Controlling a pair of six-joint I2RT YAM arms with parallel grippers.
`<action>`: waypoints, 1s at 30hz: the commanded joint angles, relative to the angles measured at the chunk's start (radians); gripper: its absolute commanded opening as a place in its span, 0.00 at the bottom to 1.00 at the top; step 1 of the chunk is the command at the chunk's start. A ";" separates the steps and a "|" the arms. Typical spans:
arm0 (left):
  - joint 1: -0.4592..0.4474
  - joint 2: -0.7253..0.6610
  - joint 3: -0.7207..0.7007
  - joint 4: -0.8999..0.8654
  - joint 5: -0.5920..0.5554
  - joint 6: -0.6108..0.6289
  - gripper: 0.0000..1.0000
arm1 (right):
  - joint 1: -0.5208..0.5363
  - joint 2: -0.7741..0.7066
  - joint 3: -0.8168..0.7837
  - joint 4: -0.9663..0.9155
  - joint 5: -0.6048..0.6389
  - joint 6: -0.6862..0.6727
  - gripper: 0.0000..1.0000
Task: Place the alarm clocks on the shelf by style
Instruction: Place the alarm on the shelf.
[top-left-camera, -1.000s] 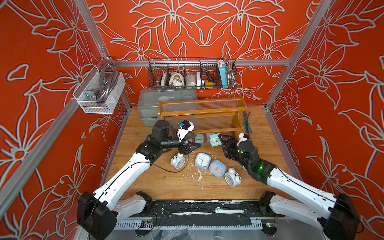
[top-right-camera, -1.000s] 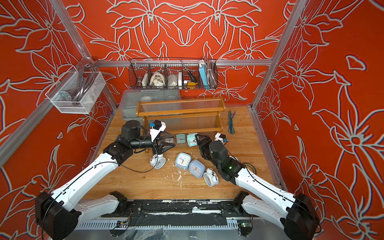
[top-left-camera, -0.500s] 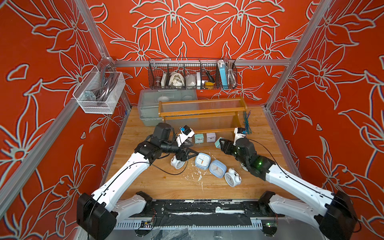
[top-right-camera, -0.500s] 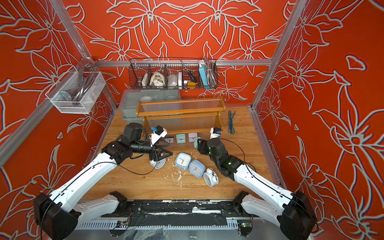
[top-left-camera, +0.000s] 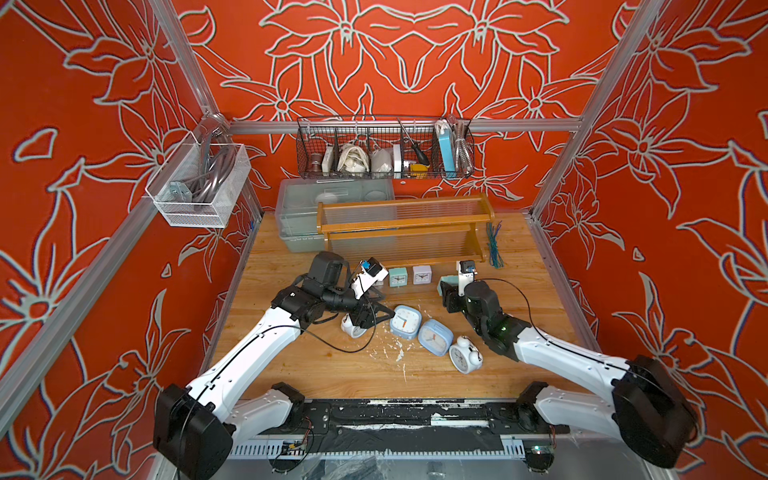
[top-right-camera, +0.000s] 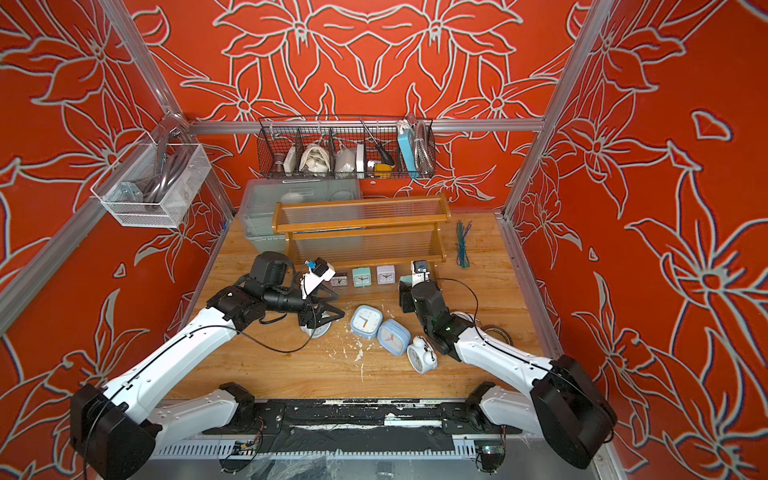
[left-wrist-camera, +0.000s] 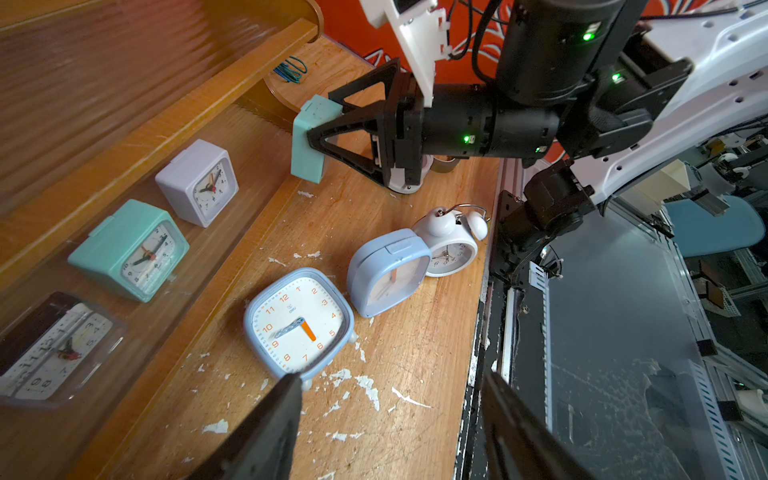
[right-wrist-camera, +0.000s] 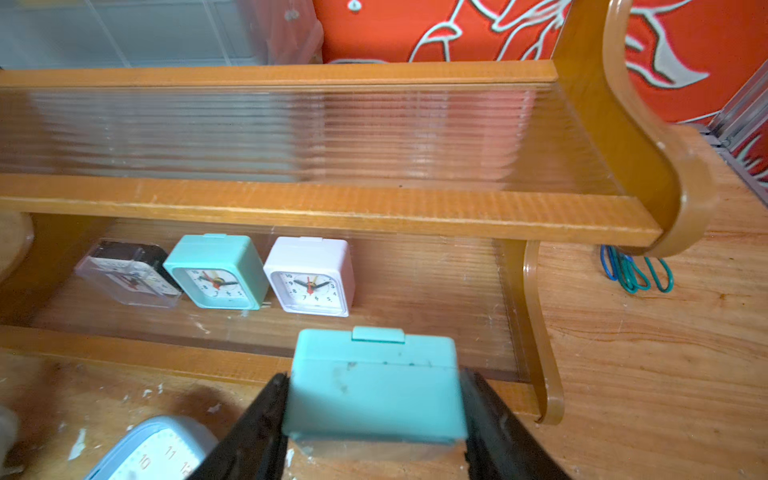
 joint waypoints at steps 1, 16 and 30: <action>0.002 -0.026 -0.014 -0.005 0.001 -0.004 0.69 | -0.027 0.044 -0.013 0.135 0.042 -0.031 0.50; 0.005 -0.032 -0.030 -0.004 -0.004 -0.004 0.69 | -0.094 0.290 0.019 0.300 0.050 -0.037 0.47; 0.011 -0.033 -0.038 -0.002 -0.003 -0.003 0.69 | -0.099 0.406 0.082 0.335 0.079 -0.076 0.48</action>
